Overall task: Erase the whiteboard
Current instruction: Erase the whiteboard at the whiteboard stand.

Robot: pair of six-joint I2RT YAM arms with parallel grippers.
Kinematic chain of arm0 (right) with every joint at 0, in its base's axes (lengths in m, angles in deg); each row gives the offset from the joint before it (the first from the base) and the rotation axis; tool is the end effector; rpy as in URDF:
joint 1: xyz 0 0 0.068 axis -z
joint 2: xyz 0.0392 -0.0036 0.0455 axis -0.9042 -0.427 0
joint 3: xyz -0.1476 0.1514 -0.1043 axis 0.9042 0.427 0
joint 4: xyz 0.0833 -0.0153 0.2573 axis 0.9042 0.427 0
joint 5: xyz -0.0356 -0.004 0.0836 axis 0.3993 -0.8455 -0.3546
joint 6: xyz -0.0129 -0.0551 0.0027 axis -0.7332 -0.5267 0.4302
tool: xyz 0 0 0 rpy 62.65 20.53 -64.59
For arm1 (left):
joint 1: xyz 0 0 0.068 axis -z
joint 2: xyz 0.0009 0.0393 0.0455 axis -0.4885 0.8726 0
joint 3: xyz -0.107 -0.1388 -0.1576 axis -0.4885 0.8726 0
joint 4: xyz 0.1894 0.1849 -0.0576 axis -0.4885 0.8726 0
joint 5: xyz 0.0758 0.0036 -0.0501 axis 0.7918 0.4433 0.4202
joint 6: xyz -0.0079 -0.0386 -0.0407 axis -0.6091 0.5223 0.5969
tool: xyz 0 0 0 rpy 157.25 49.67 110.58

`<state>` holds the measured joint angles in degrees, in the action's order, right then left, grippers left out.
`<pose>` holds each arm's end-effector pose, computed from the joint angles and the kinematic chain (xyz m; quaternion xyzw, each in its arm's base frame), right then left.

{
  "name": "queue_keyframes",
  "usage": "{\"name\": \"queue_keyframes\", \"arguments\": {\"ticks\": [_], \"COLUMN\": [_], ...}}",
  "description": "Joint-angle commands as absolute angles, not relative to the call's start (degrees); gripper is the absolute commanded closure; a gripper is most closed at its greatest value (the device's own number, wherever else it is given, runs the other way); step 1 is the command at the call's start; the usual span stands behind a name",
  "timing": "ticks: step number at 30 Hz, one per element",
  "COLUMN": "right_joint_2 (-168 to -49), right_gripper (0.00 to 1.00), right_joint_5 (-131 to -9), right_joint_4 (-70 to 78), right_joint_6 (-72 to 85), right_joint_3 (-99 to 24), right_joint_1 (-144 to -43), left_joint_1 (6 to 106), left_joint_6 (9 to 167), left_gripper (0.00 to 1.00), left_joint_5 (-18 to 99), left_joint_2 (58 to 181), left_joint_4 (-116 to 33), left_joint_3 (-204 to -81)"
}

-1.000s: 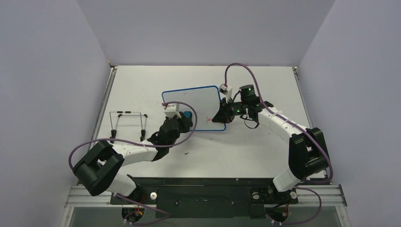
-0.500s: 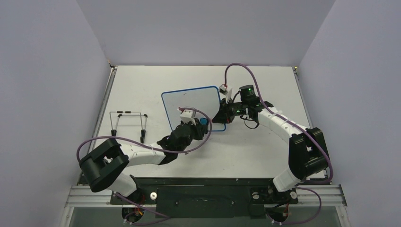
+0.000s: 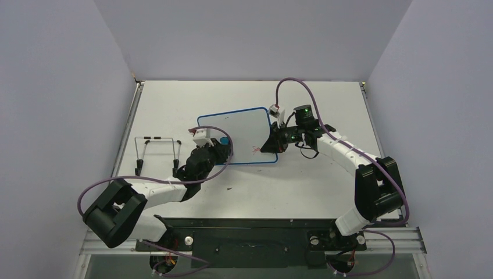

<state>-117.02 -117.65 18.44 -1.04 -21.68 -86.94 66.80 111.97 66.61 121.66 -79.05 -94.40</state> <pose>0.3010 0.1580 0.1980 -0.3379 0.7660 0.4825 0.2573 0.2293 -0.1611 0.1394 -0.0809 0.7769 -0.2668 0.5645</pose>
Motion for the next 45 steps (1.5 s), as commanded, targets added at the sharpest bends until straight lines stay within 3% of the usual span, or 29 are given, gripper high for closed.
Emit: {"name": "queue_keyframes", "arguments": {"ticks": [1,7,17,34,45], "right_joint_2": [-115.32,-115.13,-114.57,-115.12,-114.93], "right_gripper": [1.0,1.0,1.0,1.0,1.0], "right_joint_5": [-117.53,-117.44,-117.77,-117.92,-117.74], "right_joint_4": [18.93,18.87,18.91,18.73,18.69], "right_joint_6": [-2.02,-1.88,-2.02,-1.93,-1.93], "right_joint_3": [-21.57,-21.56,-21.59,-21.59,-21.47], "right_joint_1": [-87.35,-87.18,-87.1,-87.03,-86.89], "left_joint_1": [71.75,79.29,76.03,82.91,78.69], "left_joint_6": [112.27,109.82,106.75,110.56,103.83], "left_gripper": [1.0,1.0,1.0,1.0,1.0], "left_joint_5": [65.4,65.73,62.48,63.01,62.71], "left_joint_2": [121.46,128.34,131.79,135.77,131.92], "left_joint_4": [-84.43,-84.85,-70.61,-72.51,-67.81], "left_joint_3": [-95.19,-103.27,-115.95,-110.0,-118.46]}}
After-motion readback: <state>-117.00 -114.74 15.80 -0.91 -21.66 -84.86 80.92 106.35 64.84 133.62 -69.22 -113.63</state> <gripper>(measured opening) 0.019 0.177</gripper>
